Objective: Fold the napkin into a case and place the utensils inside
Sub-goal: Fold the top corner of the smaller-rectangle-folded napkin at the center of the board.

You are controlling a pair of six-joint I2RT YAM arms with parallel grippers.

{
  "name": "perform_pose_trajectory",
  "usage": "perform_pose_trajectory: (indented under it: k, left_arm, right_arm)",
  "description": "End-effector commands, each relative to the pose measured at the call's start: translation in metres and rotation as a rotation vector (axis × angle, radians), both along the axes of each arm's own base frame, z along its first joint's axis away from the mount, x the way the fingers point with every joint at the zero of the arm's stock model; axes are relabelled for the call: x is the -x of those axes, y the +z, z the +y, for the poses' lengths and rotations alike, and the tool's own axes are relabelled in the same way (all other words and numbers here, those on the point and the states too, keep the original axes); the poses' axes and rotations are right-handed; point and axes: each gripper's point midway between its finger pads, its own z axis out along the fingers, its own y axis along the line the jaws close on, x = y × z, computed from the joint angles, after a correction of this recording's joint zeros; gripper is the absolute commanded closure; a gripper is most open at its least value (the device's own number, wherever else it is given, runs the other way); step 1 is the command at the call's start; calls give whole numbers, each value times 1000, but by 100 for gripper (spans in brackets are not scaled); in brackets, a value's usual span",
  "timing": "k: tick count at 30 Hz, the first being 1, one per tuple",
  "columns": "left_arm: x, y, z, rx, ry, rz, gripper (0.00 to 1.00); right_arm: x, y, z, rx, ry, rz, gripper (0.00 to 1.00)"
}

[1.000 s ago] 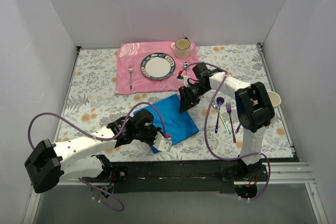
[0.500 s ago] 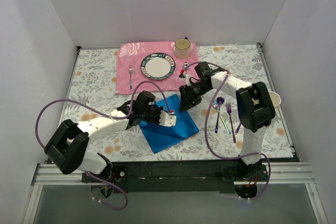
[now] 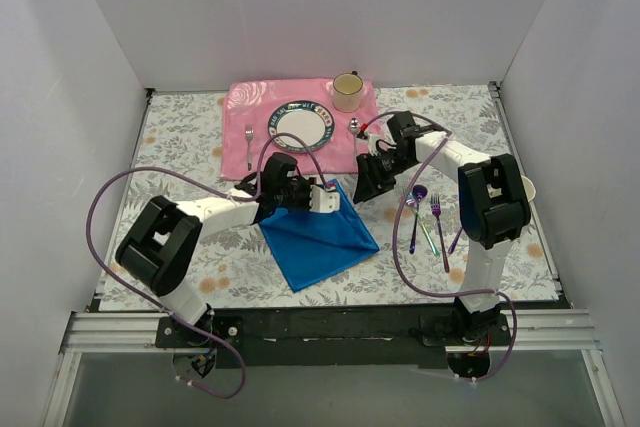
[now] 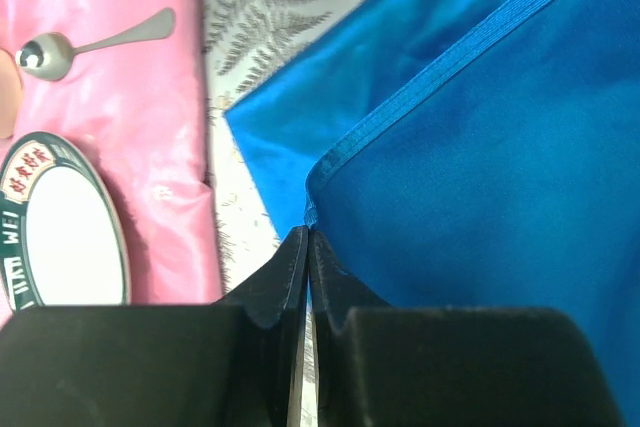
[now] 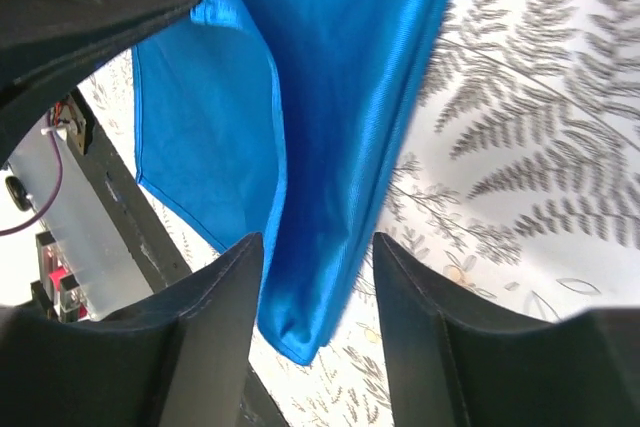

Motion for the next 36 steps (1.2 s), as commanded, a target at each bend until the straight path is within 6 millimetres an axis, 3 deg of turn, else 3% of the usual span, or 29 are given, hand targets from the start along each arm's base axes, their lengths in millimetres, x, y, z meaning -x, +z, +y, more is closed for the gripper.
perform_pose_trajectory:
  k: [1, 12, 36]
  left_arm:
    - [-25, 25, -15, 63, -26, -93, 100]
    - [-36, 19, -24, 64, -65, -111, 100]
    - [-47, 11, -33, 66, -80, -132, 100]
  right_arm:
    - [-2, 5, 0, -20, 3, 10, 46]
    - [13, 0, -1, -35, 8, 62, 54]
    - [29, -4, -3, -45, 4, 107, 59]
